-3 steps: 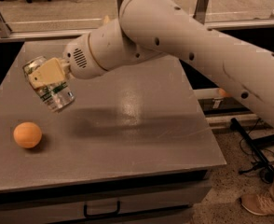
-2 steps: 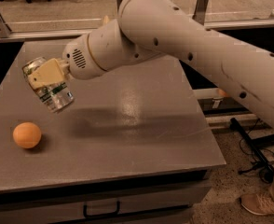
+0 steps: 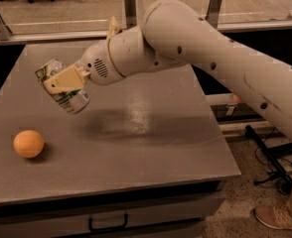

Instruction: Place 7up can upright

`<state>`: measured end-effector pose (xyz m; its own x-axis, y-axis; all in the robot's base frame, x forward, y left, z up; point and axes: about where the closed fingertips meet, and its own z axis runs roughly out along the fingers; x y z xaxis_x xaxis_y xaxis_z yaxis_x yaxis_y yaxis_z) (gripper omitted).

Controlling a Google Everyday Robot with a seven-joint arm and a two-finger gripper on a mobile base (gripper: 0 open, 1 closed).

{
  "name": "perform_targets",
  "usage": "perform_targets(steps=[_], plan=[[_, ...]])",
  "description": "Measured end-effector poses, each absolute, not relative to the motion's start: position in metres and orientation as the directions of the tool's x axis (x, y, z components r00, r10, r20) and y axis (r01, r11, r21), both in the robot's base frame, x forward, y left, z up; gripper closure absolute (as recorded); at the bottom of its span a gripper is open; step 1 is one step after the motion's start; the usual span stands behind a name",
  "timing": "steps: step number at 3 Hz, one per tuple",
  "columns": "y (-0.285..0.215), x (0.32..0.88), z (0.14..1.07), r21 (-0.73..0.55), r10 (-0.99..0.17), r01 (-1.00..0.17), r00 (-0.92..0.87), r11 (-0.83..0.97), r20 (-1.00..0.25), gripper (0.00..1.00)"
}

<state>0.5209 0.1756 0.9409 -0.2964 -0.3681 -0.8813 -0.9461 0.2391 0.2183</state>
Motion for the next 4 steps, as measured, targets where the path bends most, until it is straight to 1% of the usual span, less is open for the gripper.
perform_targets(steps=[2,3,4], plan=[[0.148,0.533,0.941,0.077,-0.253,-0.984,-0.116,0.161,-0.960,1.00],[0.130,0.535,0.932,0.031,-0.226,-0.989,-0.063,0.144,-0.972,1.00],[0.116,0.536,0.925,0.014,-0.192,-0.990,-0.041,0.137,-0.980,0.81]])
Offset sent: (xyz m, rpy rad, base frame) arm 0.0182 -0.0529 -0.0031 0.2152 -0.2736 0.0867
